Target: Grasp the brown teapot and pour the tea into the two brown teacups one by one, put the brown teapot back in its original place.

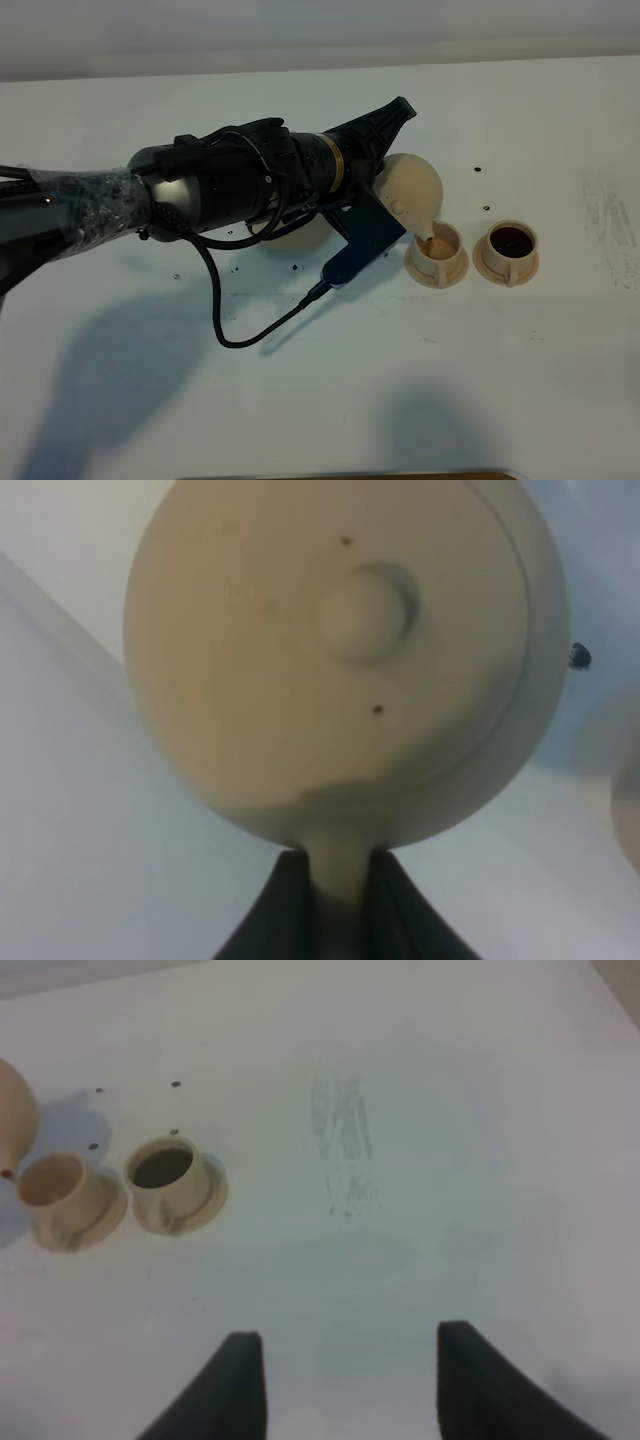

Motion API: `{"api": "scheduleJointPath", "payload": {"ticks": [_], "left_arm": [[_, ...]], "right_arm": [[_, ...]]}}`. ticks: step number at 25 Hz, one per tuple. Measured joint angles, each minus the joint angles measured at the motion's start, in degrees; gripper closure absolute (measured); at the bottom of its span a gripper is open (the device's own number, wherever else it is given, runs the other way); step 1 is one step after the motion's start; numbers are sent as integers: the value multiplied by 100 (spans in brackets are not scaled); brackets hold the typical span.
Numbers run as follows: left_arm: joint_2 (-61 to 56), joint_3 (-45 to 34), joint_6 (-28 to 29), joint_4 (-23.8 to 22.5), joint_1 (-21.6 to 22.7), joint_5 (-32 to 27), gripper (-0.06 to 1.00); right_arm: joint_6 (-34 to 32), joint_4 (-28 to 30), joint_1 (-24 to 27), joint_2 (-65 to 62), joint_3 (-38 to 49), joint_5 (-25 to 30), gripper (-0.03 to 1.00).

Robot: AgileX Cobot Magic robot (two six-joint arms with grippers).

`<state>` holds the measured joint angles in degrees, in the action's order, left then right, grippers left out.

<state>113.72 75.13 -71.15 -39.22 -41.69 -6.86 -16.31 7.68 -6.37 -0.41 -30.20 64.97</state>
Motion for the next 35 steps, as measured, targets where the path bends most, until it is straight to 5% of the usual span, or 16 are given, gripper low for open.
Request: {"api": "scheduleJointPath", "payload": {"ticks": [35], "left_arm": [[262, 280, -447, -470, 0, 215, 86]], "right_arm": [[0, -1, 0, 0, 0, 0, 56]]}}
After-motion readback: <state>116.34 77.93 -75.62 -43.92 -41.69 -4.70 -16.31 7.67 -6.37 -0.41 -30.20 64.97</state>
